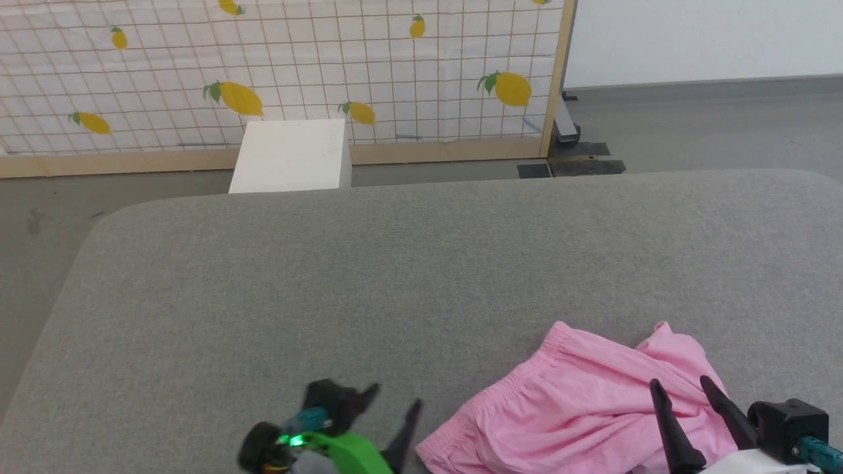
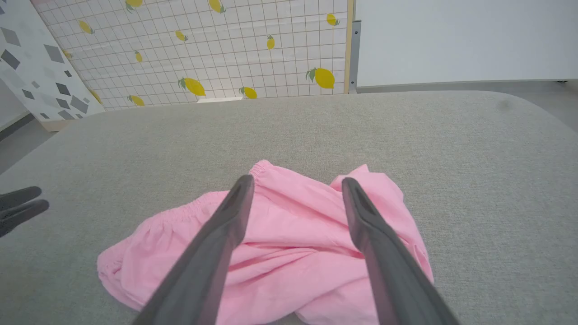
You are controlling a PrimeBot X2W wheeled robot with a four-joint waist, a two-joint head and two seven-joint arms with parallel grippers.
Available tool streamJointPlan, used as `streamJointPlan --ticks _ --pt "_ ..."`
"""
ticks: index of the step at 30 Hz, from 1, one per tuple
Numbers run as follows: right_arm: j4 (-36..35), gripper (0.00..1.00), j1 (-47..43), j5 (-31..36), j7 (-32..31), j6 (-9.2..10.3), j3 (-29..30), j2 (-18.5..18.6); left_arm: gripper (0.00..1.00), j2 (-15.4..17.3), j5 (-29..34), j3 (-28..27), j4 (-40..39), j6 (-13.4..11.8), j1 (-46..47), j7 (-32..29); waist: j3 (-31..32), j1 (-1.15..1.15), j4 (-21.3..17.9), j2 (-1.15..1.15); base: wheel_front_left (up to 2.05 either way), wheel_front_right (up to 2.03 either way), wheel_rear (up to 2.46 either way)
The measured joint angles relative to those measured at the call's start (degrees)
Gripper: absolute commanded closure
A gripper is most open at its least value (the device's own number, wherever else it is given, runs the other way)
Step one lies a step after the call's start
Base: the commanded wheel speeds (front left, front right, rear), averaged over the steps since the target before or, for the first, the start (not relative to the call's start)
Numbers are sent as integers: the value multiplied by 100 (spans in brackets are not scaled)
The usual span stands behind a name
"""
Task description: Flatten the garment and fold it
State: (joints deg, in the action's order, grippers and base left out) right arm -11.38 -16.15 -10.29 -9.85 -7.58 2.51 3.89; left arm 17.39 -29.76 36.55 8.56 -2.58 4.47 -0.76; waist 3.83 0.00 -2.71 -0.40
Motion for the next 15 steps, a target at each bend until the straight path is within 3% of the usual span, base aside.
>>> streamJointPlan --ticks 6,14,15 --pt "-107 0 -1 8 -103 0 -171 -12 0 -212 -59 645 474 628 576 -942 -129 0 -173 0 0 0 0" --pt "-166 0 24 11 -123 0 -259 -19 2 -226 -240 1185 1285 937 1218 -1791 -420 0 -415 0 0 0 0" --pt "-164 0 31 10 -123 0 -257 -19 59 -224 -281 1267 1318 958 1283 -1846 -458 0 -436 0 0 0 0"
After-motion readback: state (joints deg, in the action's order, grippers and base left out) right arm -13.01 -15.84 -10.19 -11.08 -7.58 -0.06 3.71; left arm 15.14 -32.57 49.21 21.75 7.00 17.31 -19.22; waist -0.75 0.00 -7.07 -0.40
